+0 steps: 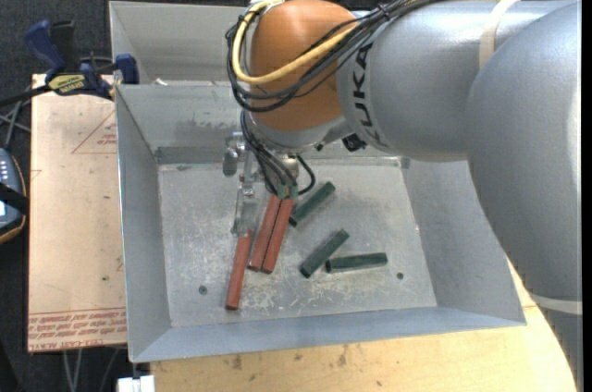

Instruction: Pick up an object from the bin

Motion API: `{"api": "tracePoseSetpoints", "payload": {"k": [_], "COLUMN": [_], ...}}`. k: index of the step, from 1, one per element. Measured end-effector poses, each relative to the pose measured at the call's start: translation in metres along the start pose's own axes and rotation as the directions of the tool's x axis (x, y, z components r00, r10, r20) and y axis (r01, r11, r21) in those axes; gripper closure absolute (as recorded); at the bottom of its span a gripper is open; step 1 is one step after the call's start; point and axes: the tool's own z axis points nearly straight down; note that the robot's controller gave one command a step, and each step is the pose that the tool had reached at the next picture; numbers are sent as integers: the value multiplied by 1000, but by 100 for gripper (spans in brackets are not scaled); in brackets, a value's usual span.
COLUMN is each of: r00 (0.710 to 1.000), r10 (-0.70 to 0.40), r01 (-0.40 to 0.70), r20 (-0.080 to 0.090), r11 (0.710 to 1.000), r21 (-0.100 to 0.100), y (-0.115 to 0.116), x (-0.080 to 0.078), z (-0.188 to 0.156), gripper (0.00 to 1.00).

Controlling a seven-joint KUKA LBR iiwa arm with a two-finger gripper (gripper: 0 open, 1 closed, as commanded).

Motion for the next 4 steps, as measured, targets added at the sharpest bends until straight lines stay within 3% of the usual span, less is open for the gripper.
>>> {"api": "tracePoseSetpoints", "payload": {"k": [1,2,3,4], "r00": [1000,997,967,939], "r10": [0,-77,-255,-345], "r01": [0,77,255,345], "r20": [0,5,4,2], "r11": [1000,997,967,939], "r21": [0,-1,0,-2], "y": [0,-18,-44,-36], "x": [0,19,0,70], "z": [0,39,95,111], "gripper": [0,0,0,100]}}
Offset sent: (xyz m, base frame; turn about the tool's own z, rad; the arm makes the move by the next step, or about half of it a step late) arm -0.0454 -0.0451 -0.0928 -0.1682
